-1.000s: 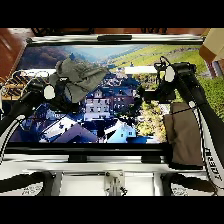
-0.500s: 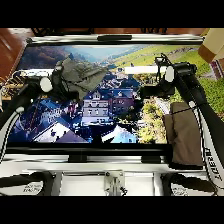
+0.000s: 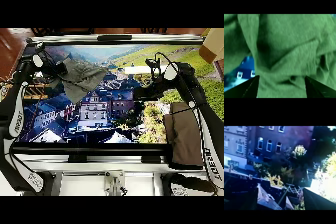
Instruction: Fold the shirts.
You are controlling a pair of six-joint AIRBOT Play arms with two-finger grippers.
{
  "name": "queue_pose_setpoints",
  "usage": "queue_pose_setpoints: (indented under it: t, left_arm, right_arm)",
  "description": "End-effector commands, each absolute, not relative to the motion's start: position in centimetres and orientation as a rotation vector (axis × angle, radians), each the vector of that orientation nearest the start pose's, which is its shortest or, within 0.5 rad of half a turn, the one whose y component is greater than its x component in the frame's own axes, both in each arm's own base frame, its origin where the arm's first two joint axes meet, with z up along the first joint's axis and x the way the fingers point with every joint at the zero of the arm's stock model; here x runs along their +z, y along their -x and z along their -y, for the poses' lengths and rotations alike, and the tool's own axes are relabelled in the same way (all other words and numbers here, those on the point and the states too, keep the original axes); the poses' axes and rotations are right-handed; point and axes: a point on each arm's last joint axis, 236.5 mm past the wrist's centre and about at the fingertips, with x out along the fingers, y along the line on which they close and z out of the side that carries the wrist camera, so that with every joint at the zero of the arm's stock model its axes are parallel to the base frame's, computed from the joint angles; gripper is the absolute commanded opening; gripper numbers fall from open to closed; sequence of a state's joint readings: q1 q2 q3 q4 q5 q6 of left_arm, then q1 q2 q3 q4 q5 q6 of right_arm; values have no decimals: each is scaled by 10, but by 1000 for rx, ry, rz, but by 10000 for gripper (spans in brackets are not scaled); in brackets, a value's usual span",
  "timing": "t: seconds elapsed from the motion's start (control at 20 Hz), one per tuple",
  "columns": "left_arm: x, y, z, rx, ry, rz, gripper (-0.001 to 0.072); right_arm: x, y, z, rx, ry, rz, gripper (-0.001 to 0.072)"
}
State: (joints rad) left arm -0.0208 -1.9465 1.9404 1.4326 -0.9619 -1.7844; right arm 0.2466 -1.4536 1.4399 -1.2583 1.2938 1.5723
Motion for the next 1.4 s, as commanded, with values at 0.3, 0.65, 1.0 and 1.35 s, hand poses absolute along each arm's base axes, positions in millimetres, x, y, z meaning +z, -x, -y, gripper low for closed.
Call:
queue_pose_setpoints:
  t: [0.3, 0.65, 1.0, 1.35]
  left_arm:
    - [-38, -652, 51, -16, 487, -906, 33]
    - [187, -610, 130, -349, 415, -608, 30]
    - [415, -401, 247, -736, 219, -288, 31]
    - [257, -320, 356, -863, 28, -743, 31]
  right_arm:
    - [43, -392, -181, 485, -93, -1310, 652]
    - [103, -384, -160, 474, 24, -1145, 652]
    - [282, -313, -54, 171, 203, -635, 652]
    - [332, -225, -32, 124, 13, -492, 652]
